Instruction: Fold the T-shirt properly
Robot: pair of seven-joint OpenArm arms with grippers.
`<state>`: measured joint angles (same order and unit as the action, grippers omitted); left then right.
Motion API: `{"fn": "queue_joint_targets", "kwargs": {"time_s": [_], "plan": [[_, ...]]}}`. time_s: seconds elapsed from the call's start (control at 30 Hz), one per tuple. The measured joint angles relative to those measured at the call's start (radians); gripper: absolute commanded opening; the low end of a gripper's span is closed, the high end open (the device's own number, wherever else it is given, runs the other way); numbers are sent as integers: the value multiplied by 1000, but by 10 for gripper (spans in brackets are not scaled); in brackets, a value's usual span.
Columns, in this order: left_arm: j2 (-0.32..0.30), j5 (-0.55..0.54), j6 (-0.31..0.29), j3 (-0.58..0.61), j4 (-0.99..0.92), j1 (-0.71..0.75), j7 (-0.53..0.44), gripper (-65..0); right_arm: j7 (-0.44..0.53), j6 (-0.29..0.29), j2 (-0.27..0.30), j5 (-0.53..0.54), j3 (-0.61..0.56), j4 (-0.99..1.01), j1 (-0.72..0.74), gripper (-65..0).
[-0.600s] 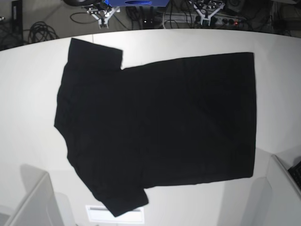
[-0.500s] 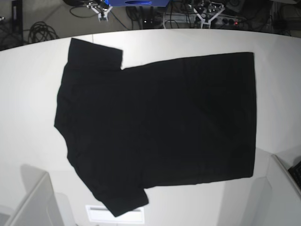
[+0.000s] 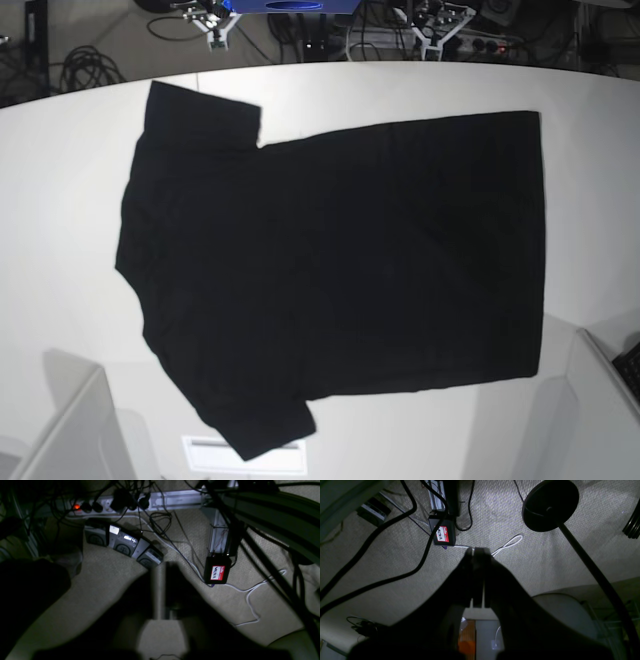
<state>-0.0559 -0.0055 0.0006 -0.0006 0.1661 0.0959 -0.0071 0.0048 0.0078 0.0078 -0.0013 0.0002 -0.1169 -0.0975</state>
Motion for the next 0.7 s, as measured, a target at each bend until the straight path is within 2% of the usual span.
{"fn": "queue_joint_targets", "kwargs": {"time_s": [0.2, 0.33, 0.53, 0.7], "plan": [[0, 0, 0, 0, 0, 1, -1, -650, 2, 0, 0, 0, 0, -4, 1, -650], [0, 0, 0, 0, 11, 11, -4, -650, 5, 0, 3, 0, 0, -116, -48, -650], [-1, 2, 0, 11, 261, 148, -1, -650, -6, 0, 6, 1, 0, -281, -163, -650], [-17, 1, 0, 13, 350, 223, 3, -650, -8, 0, 6, -1, 1, -434, -264, -650]]}}
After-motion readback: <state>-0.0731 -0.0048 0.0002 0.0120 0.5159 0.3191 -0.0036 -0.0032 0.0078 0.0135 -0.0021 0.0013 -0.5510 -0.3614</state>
